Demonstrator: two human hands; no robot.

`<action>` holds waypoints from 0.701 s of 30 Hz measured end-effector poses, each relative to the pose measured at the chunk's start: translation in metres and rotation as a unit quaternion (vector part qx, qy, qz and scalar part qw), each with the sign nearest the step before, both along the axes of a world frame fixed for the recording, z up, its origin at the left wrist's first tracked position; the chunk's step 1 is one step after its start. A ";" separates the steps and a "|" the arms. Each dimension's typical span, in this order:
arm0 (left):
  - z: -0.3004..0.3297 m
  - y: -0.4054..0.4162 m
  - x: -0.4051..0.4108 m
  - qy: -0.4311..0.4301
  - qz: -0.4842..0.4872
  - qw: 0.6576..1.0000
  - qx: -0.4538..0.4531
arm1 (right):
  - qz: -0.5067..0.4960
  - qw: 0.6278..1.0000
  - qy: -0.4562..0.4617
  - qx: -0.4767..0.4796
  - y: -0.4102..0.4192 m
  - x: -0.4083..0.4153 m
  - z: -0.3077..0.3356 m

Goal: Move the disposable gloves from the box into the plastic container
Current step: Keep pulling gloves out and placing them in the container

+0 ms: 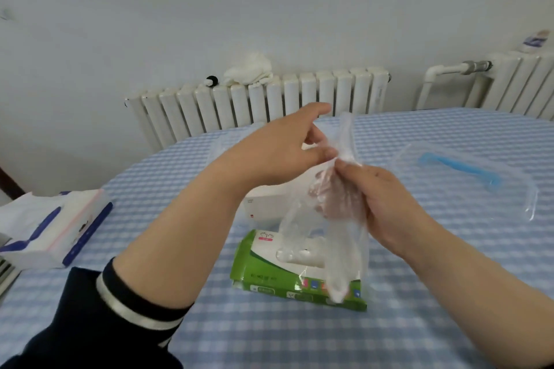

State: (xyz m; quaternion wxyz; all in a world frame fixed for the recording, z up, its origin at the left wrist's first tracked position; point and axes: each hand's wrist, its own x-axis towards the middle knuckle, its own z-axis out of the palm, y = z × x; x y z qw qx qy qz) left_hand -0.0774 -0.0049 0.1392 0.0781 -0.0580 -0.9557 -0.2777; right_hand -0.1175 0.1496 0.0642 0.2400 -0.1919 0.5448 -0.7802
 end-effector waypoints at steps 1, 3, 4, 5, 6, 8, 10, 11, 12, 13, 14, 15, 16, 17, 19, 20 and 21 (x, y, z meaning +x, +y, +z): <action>0.003 0.002 -0.004 0.004 -0.006 1.000 -0.010 | 0.008 1.000 -0.006 0.001 0.000 0.000 -0.001; 0.007 0.001 -0.012 0.016 -0.019 1.000 0.012 | 0.038 0.999 -0.033 -0.004 0.000 -0.001 -0.003; 0.010 0.002 -0.016 0.018 -0.022 0.999 0.030 | 0.062 0.996 -0.058 -0.020 0.001 -0.002 -0.003; 0.012 0.000 -0.020 0.023 -0.015 0.998 0.050 | 0.085 0.991 -0.094 -0.041 0.002 -0.003 -0.002; 0.012 -0.003 -0.024 0.029 0.000 0.997 0.070 | 0.100 0.983 -0.139 -0.063 0.003 -0.004 0.001; 0.011 -0.014 -0.033 0.055 0.046 0.992 0.107 | 0.104 0.959 -0.238 -0.111 0.007 -0.011 0.001; 0.008 -0.027 -0.041 0.072 0.104 0.985 0.120 | 0.114 0.935 -0.282 -0.181 0.012 -0.020 -0.001; 0.006 -0.034 -0.044 0.069 0.132 0.981 0.124 | 0.107 0.929 -0.289 -0.205 0.014 -0.024 -0.003; 0.003 -0.041 -0.047 0.064 0.157 0.977 0.128 | 0.087 0.928 -0.292 -0.215 0.014 -0.026 -0.004; 0.000 -0.049 -0.049 0.060 0.178 0.973 0.131 | 0.059 0.930 -0.293 -0.214 0.015 -0.027 -0.004; -0.003 -0.056 -0.051 0.055 0.197 0.970 0.128 | 0.035 0.932 -0.295 -0.210 0.014 -0.028 -0.004; -0.006 -0.061 -0.051 0.046 0.214 0.968 0.121 | 0.019 0.932 -0.296 -0.209 0.013 -0.027 -0.002; -0.010 -0.064 -0.051 0.034 0.229 0.967 0.106 | 0.008 0.933 -0.297 -0.204 0.012 -0.025 -0.001; -0.013 -0.067 -0.050 0.021 0.244 0.966 0.086 | 0.004 0.936 -0.296 -0.192 0.011 -0.026 -0.001; -0.020 -0.071 -0.048 -0.002 0.265 0.963 0.043 | 0.020 0.948 -0.282 -0.143 0.009 -0.025 -0.003; -0.024 -0.073 -0.047 -0.012 0.267 0.963 0.027 | 0.031 0.955 -0.271 -0.114 0.008 -0.025 -0.005; -0.027 -0.075 -0.046 -0.021 0.265 0.964 0.008 | 0.044 0.961 -0.258 -0.087 0.007 -0.025 -0.006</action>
